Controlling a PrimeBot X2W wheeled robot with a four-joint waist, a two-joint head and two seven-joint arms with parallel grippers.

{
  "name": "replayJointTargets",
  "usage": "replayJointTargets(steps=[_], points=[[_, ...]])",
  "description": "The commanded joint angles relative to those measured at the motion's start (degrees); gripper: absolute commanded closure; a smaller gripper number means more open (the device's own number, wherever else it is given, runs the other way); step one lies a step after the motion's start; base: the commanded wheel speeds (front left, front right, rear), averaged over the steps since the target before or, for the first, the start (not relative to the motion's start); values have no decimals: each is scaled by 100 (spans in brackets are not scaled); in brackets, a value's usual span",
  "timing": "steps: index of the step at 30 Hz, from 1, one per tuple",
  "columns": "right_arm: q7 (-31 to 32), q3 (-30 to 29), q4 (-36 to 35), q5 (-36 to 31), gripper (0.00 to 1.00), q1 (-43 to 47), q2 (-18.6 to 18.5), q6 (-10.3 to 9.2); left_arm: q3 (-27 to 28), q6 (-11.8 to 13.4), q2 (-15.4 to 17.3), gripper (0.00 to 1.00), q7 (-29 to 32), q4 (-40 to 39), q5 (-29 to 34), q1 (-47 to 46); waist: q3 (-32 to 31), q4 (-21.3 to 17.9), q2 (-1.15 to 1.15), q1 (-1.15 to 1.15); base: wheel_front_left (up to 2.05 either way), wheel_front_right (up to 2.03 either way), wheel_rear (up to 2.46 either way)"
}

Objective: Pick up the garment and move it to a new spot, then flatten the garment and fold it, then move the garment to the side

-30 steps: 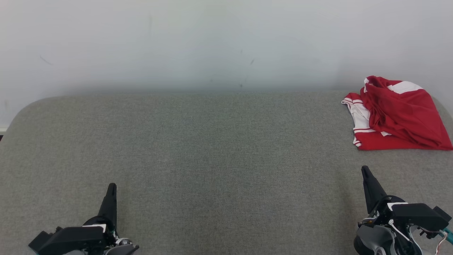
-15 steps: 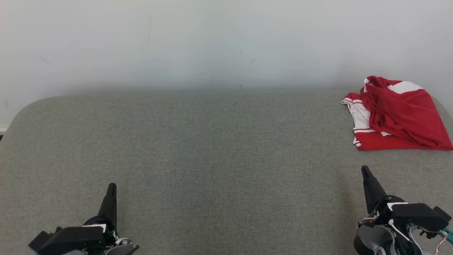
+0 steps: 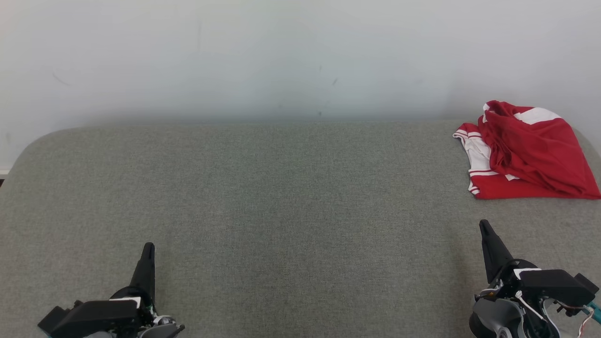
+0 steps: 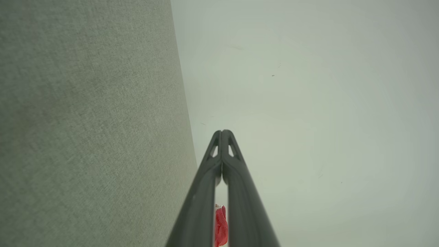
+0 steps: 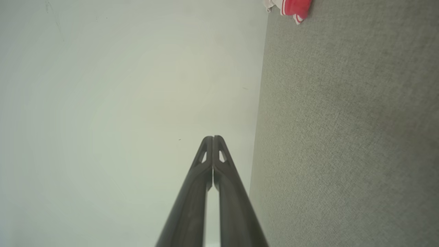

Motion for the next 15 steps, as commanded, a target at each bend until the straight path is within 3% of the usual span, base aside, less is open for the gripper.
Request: replayJointTargets(steps=[1, 15], points=[[15, -6, 1, 26, 100, -25, 5, -12, 17, -8, 6, 100, 20, 6, -46, -59, 0, 0, 0, 0, 0, 0, 0], [15, -5, 1, 27, 100, -25, 5, -12, 15, -8, 5, 100, 20, 6, -46, -58, 0, 0, 0, 0, 0, 0, 0]])
